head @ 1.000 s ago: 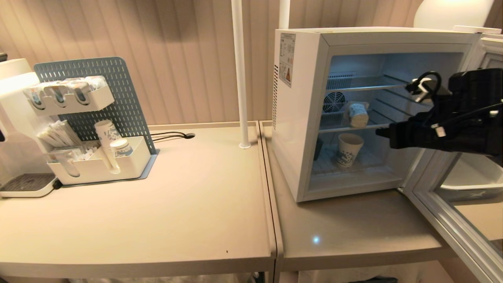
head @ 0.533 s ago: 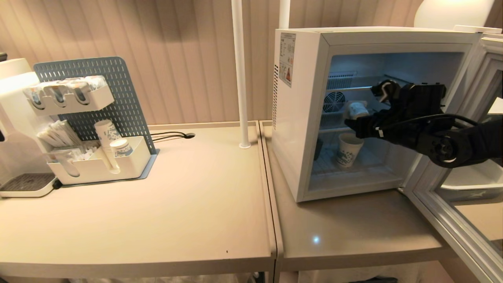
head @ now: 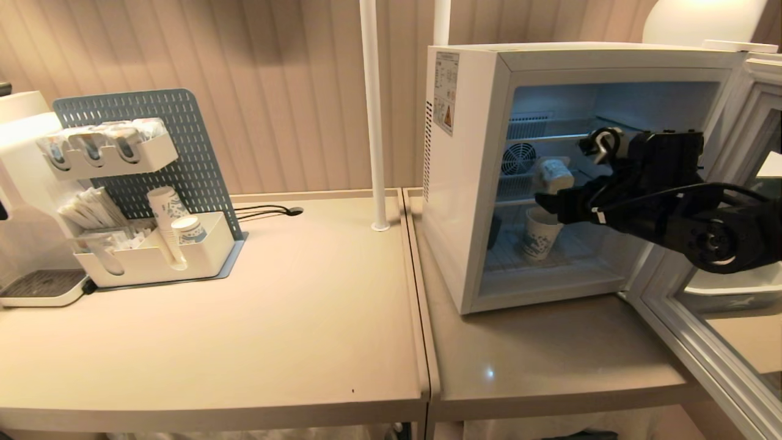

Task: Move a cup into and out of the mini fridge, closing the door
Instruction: Take the yoghurt out of the freezer

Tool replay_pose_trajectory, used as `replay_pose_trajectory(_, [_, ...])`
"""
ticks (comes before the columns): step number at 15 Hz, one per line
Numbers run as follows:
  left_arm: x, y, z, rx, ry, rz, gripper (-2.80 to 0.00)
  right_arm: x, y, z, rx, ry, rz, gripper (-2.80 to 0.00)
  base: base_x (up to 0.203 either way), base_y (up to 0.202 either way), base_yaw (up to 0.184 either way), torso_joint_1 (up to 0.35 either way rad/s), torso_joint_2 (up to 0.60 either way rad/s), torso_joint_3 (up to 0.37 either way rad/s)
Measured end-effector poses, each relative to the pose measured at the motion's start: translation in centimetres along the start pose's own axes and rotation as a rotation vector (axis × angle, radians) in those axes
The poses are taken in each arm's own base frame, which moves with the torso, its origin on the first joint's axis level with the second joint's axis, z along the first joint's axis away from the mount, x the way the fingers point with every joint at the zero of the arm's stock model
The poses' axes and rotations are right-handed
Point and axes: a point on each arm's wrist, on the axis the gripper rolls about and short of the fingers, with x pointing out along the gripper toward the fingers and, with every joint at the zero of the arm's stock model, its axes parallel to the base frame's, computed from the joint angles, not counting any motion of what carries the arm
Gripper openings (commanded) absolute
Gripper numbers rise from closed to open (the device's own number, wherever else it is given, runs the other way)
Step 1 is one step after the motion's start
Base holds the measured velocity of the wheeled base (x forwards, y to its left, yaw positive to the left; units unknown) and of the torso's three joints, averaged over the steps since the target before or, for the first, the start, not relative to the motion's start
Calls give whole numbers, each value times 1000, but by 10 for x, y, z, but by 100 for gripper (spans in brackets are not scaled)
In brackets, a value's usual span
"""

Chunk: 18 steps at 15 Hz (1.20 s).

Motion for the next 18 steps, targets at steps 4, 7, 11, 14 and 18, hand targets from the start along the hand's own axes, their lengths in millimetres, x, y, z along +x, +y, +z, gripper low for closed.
replay_pose_trajectory(4, [0,0,0,0,0,-1,-280,-8,-4,0,4,18,-23,0,0,0,0,0,0,0])
replay_pose_trajectory(7, [0,0,0,-2,0,0,-280,3,-10,6,11,-4,-40,0,0,0,0,0,0,0])
replay_pose_trajectory(11, [0,0,0,-7,0,-1,-280,33,-16,9,20,-26,-59,0,0,0,0,0,0,0])
replay_pose_trajectory(14, [0,0,0,-9,0,0,-280,57,-15,1,29,-40,-69,0,0,0,0,0,0,0])
replay_pose_trajectory(18, [0,0,0,-10,0,1,-280,80,-14,-5,44,-139,-133,0,0,0,0,0,0,0])
